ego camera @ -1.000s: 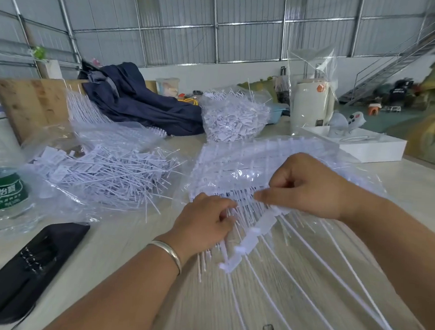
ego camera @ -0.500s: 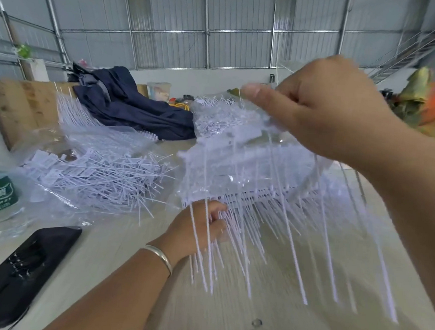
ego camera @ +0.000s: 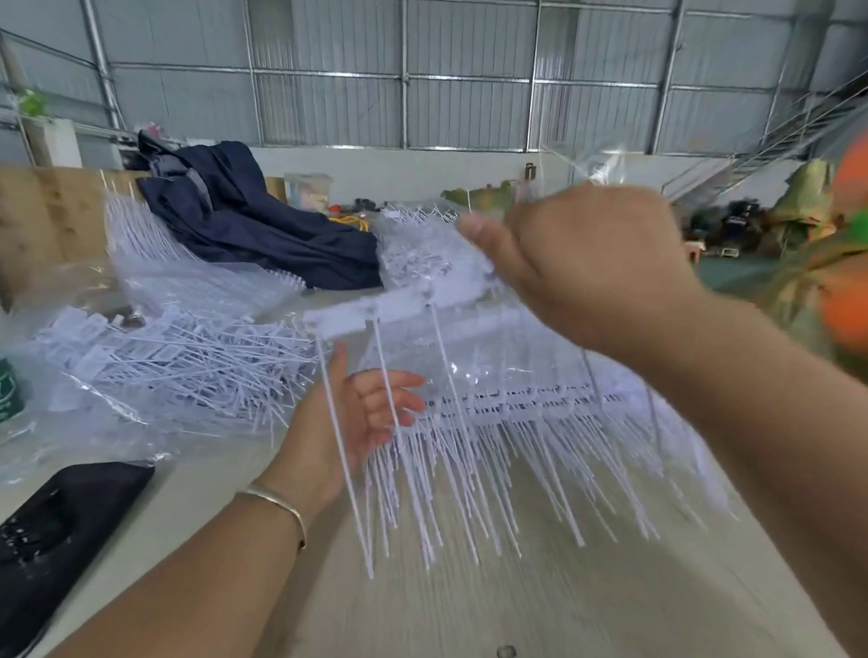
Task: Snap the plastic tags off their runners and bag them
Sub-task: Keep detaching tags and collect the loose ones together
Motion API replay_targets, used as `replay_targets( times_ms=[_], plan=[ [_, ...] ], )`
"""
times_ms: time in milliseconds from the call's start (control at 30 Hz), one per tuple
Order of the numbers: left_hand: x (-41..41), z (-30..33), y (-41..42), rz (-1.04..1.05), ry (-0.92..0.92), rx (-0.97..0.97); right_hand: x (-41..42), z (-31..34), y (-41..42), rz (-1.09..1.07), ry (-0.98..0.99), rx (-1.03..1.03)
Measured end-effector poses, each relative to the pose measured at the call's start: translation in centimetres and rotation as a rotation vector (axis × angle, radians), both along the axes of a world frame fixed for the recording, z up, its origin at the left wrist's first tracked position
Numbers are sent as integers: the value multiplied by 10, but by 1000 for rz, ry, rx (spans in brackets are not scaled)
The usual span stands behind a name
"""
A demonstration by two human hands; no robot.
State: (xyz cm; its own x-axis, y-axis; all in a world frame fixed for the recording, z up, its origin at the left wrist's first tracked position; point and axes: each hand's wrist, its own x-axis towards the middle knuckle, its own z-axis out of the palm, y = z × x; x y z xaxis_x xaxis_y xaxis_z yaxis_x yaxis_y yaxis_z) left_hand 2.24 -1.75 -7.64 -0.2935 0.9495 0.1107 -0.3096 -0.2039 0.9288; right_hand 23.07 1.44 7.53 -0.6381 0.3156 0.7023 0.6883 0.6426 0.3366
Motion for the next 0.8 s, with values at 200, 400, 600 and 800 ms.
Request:
replay_targets(
  times_ms=[200,400,600,800],
  plan=[
    [3,-1,1,148,21,-87,-26,-89,72,-221,-396,-223],
    [2,-14,5,225,417,-201,-45,-93,73,-423,-555,-163],
    [8,-14,8,344,630,-314,-63,-62,30,-329,-556,42],
    [14,-16,7,241,1140,-352,-54,-94,28,-126,-427,43]
  ],
)
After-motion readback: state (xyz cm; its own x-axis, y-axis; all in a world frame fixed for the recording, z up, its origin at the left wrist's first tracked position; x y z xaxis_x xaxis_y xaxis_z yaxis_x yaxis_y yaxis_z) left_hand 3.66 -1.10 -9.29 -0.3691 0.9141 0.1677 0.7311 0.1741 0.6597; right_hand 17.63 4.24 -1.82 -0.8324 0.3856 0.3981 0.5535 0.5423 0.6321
